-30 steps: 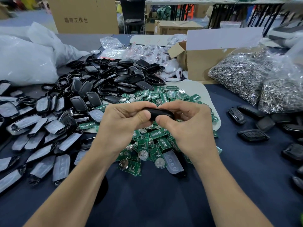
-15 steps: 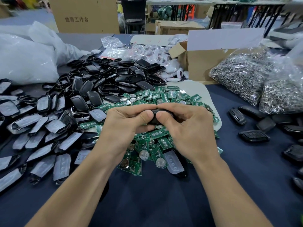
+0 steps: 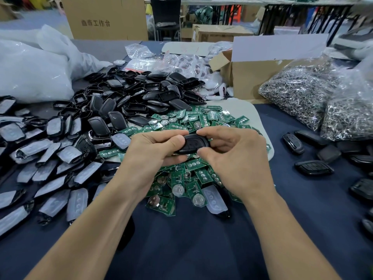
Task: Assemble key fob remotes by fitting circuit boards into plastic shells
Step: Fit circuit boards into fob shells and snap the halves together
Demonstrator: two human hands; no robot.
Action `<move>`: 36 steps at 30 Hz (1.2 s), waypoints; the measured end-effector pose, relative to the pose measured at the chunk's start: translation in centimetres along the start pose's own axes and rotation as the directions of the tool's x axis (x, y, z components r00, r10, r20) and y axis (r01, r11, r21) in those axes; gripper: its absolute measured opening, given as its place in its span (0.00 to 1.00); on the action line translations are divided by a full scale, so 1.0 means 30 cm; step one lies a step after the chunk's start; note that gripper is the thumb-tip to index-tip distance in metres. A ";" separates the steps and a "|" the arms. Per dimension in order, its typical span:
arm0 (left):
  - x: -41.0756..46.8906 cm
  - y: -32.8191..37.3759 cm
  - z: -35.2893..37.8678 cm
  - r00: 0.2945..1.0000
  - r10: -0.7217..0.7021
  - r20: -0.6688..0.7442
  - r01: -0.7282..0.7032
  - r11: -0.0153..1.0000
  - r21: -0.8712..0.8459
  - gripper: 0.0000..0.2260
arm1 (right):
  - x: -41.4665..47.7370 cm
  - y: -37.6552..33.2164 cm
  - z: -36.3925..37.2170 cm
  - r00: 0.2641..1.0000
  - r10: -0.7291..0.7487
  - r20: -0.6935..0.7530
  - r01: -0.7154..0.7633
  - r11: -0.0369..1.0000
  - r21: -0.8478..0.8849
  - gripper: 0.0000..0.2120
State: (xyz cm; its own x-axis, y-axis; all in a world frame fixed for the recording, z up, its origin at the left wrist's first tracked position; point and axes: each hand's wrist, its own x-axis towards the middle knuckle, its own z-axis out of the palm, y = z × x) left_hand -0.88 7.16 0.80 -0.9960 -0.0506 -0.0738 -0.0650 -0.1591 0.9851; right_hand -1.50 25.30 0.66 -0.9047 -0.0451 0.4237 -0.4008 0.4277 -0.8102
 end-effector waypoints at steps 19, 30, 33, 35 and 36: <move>-0.012 -0.005 0.012 0.977 0.205 -0.053 -0.198 0.974 0.110 0.14 | -0.004 -0.001 0.021 1.000 -0.015 -0.005 0.016 0.998 0.064 0.19; -0.032 -0.014 0.052 0.960 0.274 -0.053 -0.263 0.952 0.157 0.11 | 0.008 -0.001 0.040 0.995 0.102 0.021 -0.104 0.936 0.335 0.08; -0.031 -0.017 0.051 0.971 0.235 -0.036 -0.226 0.958 0.176 0.09 | 0.008 0.003 0.033 0.997 0.078 0.013 -0.078 0.944 0.322 0.10; -0.036 -0.014 0.049 0.964 0.265 -0.027 -0.257 0.951 0.171 0.11 | 0.007 0.000 0.030 0.998 0.058 0.005 -0.057 0.946 0.319 0.09; -0.038 -0.012 0.050 0.956 0.293 -0.027 -0.284 0.943 0.174 0.11 | 0.006 -0.002 0.030 0.999 0.052 0.001 -0.049 0.946 0.321 0.09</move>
State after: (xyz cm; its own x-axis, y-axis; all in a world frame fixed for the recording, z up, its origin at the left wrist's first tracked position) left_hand 0.17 8.76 0.76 -0.9693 -0.1218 0.2134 0.2106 0.0357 0.9769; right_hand -1.76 24.47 0.42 -0.9244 -0.0238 0.3807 -0.3808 0.1166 -0.9173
